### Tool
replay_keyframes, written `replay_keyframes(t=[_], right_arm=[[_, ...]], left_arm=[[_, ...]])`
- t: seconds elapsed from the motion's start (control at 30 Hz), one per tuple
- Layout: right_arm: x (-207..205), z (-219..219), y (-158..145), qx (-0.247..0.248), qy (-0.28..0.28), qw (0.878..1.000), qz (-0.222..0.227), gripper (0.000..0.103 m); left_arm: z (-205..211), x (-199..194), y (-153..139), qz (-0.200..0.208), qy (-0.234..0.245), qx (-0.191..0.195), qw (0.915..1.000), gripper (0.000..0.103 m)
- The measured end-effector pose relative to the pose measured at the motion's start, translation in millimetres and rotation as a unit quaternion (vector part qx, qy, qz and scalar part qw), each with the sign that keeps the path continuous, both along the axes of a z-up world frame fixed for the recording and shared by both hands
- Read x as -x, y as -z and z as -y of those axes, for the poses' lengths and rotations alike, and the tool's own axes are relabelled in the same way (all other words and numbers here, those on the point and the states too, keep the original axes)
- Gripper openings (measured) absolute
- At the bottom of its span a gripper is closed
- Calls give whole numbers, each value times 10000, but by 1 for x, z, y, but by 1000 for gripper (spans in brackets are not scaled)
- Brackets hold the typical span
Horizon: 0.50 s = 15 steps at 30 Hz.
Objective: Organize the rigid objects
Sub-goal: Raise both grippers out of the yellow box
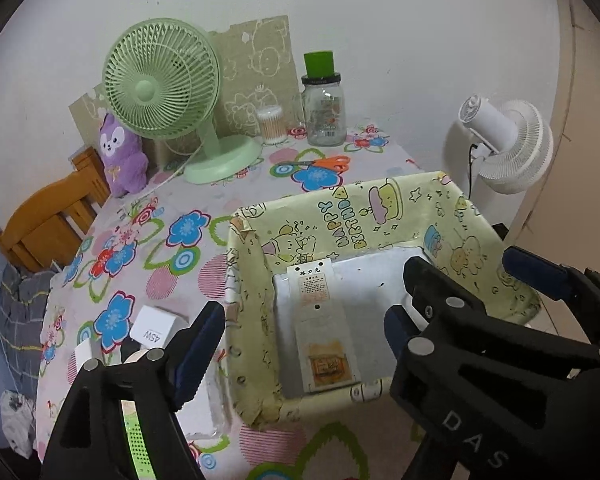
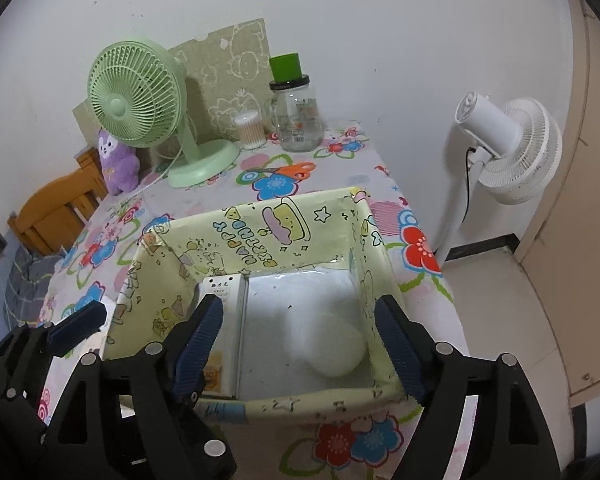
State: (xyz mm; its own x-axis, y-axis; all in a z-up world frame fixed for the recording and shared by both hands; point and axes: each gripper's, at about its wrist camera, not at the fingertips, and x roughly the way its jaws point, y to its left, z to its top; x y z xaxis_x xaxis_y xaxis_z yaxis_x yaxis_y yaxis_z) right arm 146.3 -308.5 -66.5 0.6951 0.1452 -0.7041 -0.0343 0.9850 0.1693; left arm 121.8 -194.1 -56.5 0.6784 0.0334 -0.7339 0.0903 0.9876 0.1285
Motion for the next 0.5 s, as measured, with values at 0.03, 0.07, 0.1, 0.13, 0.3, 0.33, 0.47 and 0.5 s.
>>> replay_keyframes(t=[0.03, 0.07, 0.1, 0.13, 0.3, 0.33, 0.47, 0.5], right_arm=[[3, -1, -1, 6, 14, 10000, 16, 83], [5, -2, -3, 17, 26, 10000, 33, 84], [9, -3, -5, 12, 39, 10000, 66, 85], [12, -4, -7, 4, 47, 9999, 94, 87], [25, -12, -15, 18, 73, 9998, 178, 90], [27, -14, -16, 32, 74, 9998, 193, 91], [38, -23, -21, 94, 72, 9996, 260, 92], [41, -24, -23, 103, 72, 9995, 282, 92]], left_arm=[[-1, 2, -1, 10, 7, 0, 10000, 85], [-3, 6, -4, 54, 0, -3, 10000, 87], [-4, 10, -6, 109, -1, -14, 9999, 90], [-6, 12, -8, 156, 8, -19, 9999, 91], [-14, 25, -14, 194, 106, 67, 9997, 92], [-16, 28, -15, 192, 125, 87, 9997, 92], [-23, 36, -18, 192, 159, 148, 9996, 93], [-25, 37, -19, 203, 159, 154, 9995, 94]])
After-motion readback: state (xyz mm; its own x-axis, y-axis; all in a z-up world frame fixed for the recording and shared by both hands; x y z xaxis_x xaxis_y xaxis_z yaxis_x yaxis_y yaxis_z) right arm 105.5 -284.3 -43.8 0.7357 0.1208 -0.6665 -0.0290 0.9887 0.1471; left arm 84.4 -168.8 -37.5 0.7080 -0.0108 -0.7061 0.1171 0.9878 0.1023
